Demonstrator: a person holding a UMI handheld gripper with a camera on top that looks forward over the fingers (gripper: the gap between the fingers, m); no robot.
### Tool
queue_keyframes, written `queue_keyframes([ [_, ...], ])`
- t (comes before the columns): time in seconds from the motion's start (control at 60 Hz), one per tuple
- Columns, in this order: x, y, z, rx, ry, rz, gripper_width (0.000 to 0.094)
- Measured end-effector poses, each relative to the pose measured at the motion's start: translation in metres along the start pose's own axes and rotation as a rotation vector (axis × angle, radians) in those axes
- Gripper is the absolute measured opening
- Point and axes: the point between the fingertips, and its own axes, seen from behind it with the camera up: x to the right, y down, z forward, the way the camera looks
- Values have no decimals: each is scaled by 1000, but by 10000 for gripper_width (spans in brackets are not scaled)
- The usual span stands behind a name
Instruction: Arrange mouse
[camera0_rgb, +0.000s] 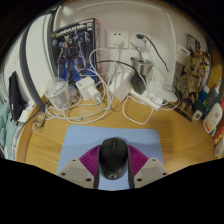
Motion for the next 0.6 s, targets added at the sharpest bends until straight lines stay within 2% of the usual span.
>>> queue_keyframes([
  [0.083,1,1,-1,-10,-9,14,494],
  [0.15,11,4,-6,-23,32,10,702],
  [0.2,20,1,-15,-17,66,-2,832],
  [0.217,23,-1,-19,-12,75,-4,847],
  [0.4,16,-59,-93,89,19,55,855],
  [0.6,13,-154,-223,281,1,58,840],
])
